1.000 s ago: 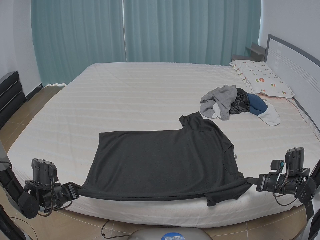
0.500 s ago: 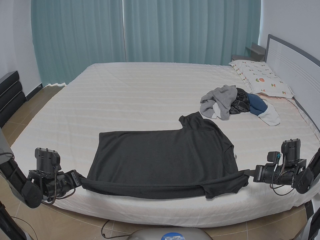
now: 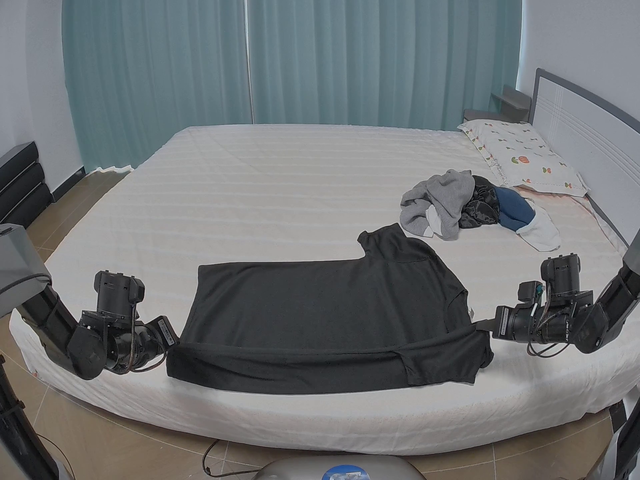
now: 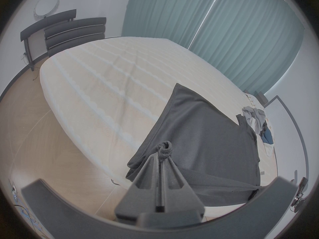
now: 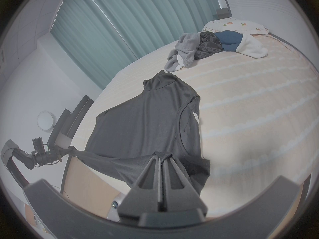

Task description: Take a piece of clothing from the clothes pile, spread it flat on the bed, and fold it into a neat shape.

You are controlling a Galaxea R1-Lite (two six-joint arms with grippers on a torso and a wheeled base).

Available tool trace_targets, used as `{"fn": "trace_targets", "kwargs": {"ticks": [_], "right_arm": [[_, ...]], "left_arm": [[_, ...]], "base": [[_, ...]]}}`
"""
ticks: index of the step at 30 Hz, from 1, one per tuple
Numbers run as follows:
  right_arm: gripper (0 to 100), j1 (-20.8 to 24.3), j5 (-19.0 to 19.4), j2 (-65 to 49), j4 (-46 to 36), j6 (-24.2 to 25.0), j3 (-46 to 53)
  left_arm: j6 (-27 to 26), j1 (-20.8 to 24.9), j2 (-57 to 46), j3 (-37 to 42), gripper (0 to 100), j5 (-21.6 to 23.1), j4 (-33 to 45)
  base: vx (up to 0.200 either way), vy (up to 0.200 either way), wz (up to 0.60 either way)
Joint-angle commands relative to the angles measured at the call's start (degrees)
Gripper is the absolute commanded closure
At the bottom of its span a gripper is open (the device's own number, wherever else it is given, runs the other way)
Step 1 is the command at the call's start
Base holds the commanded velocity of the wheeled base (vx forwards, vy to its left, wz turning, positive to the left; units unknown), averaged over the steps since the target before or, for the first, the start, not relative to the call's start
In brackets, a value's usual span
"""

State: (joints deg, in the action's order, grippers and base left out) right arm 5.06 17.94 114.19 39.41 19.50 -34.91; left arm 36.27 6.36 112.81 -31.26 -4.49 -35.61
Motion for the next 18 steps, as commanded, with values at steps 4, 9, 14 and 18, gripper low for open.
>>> {"fn": "trace_targets", "kwargs": {"ticks": [4,9,14,18], "right_arm": [[100,0.0,0.0,5.3,-0.2,2.6,-4.8],[100,0.0,0.0,7.4,-0.1,2.7,-6.2],[100,0.2,0.0,8.2,0.3,5.2,-8.0],[100,0.6,0.1,9.2,-0.1,7.6,-10.0]], "left_arm": [[3.0,-0.3,5.5,-4.0,100,-0.2,0.3],[4.3,-0.5,7.6,-5.4,100,-0.2,0.3],[5.3,-1.0,7.8,-6.4,100,0.0,0.3],[5.4,-0.9,9.4,-6.4,100,0.0,-0.1]], "base": [[0.0,0.0,0.0],[0.0,0.0,0.0],[0.0,0.0,0.0],[0.0,0.0,0.0]]}}
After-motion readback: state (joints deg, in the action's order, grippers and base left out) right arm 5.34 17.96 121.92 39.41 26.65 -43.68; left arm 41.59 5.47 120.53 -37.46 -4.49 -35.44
